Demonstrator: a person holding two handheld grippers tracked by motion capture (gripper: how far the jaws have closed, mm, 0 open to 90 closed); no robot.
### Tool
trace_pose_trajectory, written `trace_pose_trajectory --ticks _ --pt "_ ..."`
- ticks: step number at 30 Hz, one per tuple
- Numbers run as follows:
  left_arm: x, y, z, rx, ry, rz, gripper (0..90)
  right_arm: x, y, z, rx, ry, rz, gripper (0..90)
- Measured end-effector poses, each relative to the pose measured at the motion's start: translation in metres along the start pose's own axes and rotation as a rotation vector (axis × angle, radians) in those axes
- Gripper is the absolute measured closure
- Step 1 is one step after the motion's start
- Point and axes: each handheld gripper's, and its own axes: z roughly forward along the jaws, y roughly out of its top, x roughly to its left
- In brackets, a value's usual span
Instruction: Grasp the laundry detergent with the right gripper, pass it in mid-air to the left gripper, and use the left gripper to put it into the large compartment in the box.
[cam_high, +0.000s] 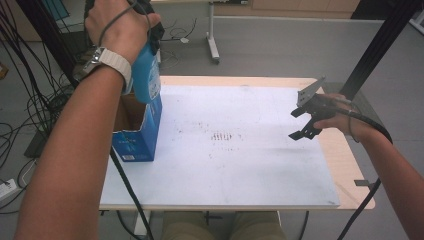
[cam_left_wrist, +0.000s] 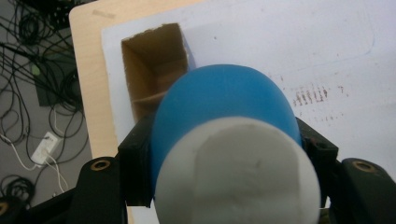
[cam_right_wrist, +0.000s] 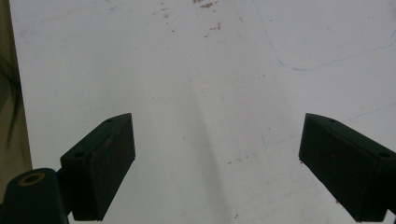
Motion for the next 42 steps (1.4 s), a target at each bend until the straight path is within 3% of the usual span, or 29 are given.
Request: trace_pose_trajectory --ticks 19,29,42 --pt "0.035 -0.008 0.025 0.023 0.035 -0.098 37.4 -0.002 0.001 0.004 0.021 0.006 -0.009 10.8" --pt "0.047 -0.015 0.05 0.042 0.034 -0.124 37.4 -0.002 -0.002 0.007 0.033 0.009 -0.003 10.8" --pt "0.054 -0.022 0.074 0.056 0.025 -0.12 37.4 -0.002 -0.001 0.01 0.033 0.012 0.003 10.8"
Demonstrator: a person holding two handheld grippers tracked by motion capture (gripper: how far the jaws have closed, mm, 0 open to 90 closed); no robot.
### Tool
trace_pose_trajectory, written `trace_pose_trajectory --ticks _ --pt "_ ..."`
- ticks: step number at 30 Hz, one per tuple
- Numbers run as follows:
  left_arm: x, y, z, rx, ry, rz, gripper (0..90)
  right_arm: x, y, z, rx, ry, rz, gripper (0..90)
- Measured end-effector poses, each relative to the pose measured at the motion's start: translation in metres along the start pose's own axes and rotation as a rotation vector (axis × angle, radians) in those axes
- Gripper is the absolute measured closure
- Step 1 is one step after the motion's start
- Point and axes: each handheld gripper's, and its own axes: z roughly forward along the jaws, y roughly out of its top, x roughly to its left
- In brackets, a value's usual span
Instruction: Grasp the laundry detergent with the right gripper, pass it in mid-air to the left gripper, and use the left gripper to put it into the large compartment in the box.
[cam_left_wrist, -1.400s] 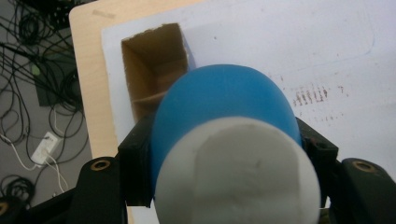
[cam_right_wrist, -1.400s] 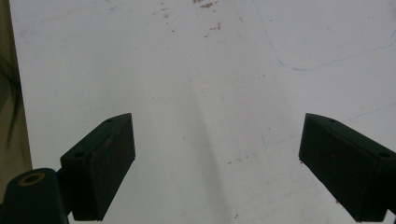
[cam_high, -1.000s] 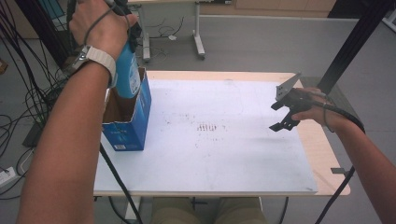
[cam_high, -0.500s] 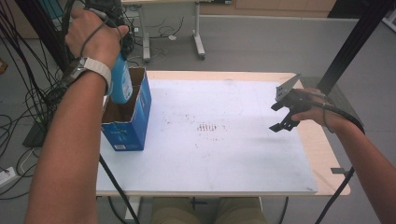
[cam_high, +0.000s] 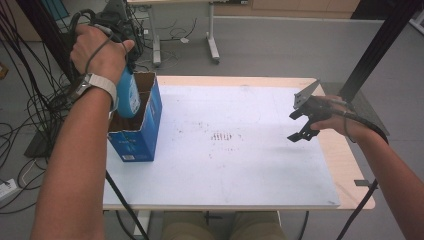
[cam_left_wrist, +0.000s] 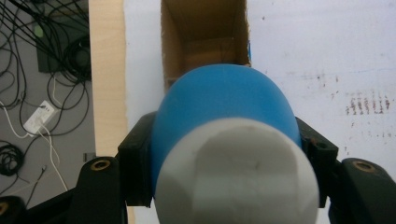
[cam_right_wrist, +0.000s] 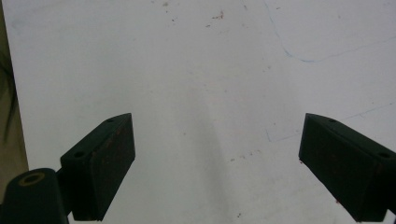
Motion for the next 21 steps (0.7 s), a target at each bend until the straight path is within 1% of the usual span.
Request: trace_pose_trajectory --ticks 9,15,17,21 --pt "0.004 -0.005 0.02 0.006 -0.008 -0.005 37.4 0.0 -0.002 0.0 0.001 0.0 0.007 10.8" --pt "0.005 -0.009 0.034 0.005 -0.009 0.003 37.4 0.0 -0.003 0.003 0.004 0.003 0.015 10.8" --pt "0.005 -0.01 0.039 0.013 -0.009 0.007 37.4 0.0 -0.004 0.004 0.005 0.003 0.015 10.8" --pt "0.005 -0.012 0.049 0.016 -0.013 0.013 37.3 0.0 -0.006 0.005 0.003 0.004 0.021 10.8"
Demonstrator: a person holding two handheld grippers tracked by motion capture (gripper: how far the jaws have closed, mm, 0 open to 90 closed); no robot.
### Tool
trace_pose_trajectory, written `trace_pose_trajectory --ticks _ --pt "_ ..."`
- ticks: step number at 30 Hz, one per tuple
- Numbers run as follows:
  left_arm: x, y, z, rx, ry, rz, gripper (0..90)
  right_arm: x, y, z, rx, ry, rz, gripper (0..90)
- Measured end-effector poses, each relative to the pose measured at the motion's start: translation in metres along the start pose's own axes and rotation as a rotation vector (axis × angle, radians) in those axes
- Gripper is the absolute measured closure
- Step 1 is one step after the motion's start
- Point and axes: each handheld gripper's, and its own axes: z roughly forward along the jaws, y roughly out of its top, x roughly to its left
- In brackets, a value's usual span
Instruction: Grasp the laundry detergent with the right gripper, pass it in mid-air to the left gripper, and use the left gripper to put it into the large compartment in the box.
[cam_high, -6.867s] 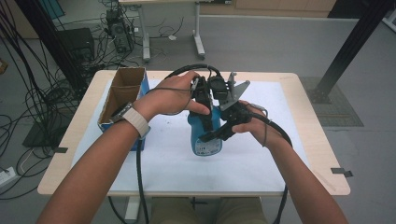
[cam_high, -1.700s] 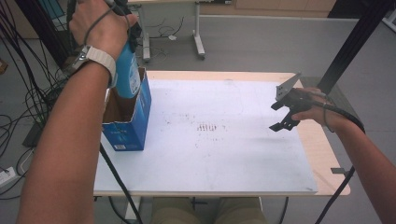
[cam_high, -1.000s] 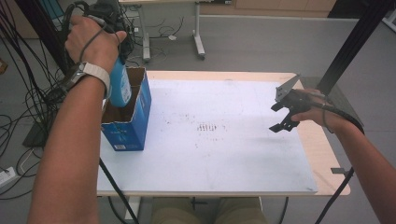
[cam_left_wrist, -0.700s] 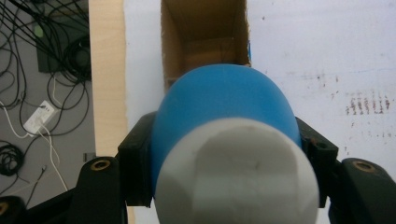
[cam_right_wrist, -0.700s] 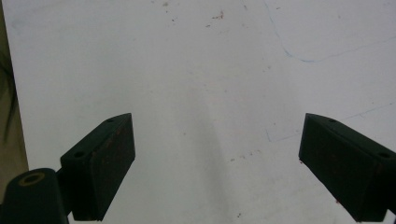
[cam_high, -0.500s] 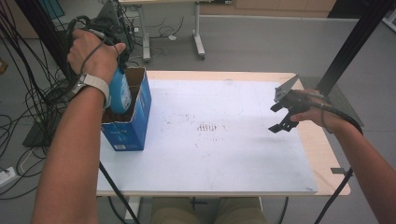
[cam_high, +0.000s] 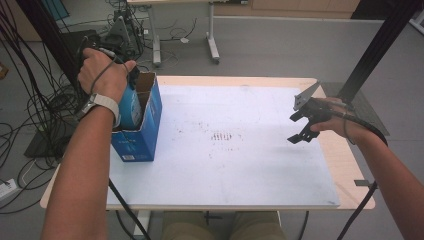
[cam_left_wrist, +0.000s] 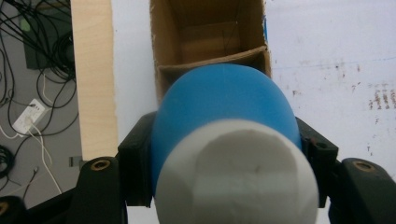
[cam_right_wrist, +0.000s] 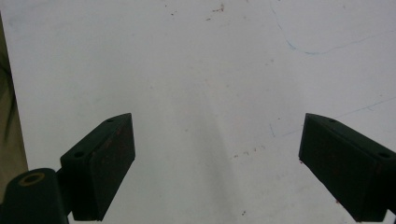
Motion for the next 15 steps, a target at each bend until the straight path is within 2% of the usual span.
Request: trace_pose_trajectory --ticks 15 --pt "0.0 -0.01 0.032 -0.008 0.004 0.021 37.3 0.0 0.0 0.002 0.001 0.002 0.007 10.7"
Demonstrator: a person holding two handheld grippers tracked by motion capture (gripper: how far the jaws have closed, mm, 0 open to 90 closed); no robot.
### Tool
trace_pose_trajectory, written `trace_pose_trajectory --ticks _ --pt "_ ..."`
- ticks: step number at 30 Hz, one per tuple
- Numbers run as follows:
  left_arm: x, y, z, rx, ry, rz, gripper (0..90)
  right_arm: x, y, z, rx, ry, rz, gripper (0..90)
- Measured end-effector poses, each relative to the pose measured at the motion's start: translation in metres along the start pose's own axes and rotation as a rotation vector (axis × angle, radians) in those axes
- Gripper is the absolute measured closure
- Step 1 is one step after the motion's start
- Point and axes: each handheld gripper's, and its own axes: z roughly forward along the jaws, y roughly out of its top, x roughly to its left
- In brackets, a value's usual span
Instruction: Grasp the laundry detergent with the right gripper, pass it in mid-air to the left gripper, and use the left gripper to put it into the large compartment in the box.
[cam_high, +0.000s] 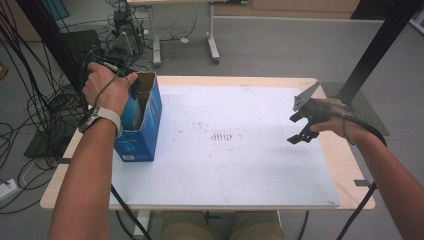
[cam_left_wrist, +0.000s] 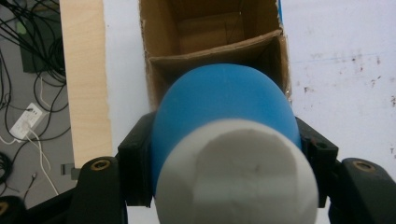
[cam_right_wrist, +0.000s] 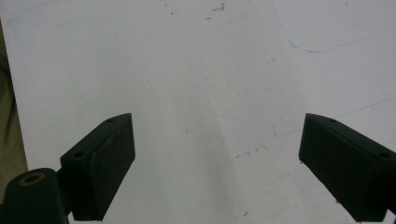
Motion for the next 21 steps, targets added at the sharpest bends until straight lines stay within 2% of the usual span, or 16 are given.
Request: trace_pose_trajectory --ticks 7,21 --pt "-0.005 -0.003 0.017 0.006 -0.005 0.011 37.4 0.001 -0.003 0.001 0.005 -0.001 0.011 10.8" --pt "-0.008 -0.007 0.037 0.008 0.0 0.033 37.3 0.002 -0.007 0.002 0.01 0.0 0.018 10.8"
